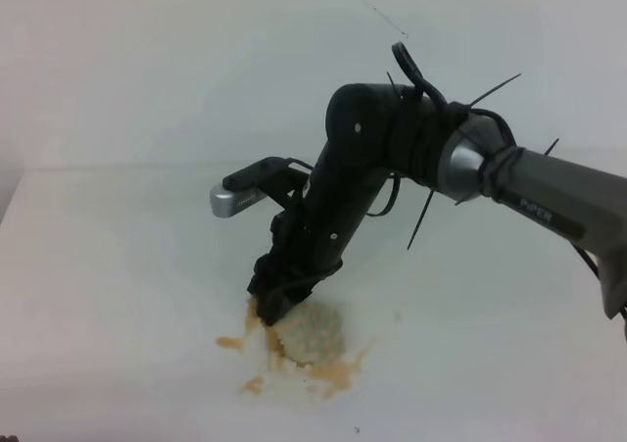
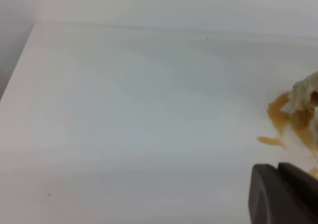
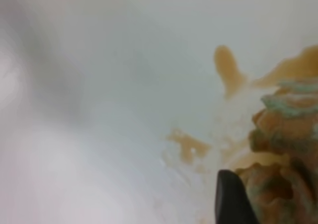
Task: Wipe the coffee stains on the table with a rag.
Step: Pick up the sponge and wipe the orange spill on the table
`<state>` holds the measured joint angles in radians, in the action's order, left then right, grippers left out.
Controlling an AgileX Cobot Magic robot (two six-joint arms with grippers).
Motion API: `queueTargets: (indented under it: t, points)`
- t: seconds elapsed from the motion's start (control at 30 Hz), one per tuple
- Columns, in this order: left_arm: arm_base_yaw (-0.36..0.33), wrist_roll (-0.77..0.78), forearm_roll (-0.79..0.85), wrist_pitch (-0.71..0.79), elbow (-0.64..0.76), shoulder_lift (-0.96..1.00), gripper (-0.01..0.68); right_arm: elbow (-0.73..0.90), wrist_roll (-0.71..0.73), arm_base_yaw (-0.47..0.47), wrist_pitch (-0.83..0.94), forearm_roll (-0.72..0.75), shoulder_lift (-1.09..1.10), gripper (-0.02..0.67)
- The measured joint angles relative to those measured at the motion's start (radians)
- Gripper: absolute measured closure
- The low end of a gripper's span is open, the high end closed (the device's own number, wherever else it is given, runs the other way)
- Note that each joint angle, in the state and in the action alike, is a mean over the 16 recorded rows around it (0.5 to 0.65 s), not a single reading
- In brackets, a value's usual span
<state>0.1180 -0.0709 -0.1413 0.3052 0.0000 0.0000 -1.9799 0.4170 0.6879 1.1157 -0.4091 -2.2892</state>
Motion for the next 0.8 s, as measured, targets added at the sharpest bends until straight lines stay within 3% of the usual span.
queueTargets:
  t: [0.43,0.57,0.8]
  points:
    - [0.0,0.0,0.0,0.0,0.0,0.0,0.675,-0.025,-0.014,0.034,0.064,0.154,-0.002,0.207]
    - [0.0,0.0,0.0,0.0,0.0,0.0,0.675,-0.025,-0.015,0.044,0.058,0.17,-0.001,0.233]
    - [0.0,0.0,0.0,0.0,0.0,0.0,0.675,-0.025,-0.017,0.063,0.019,0.168,-0.013,0.338]
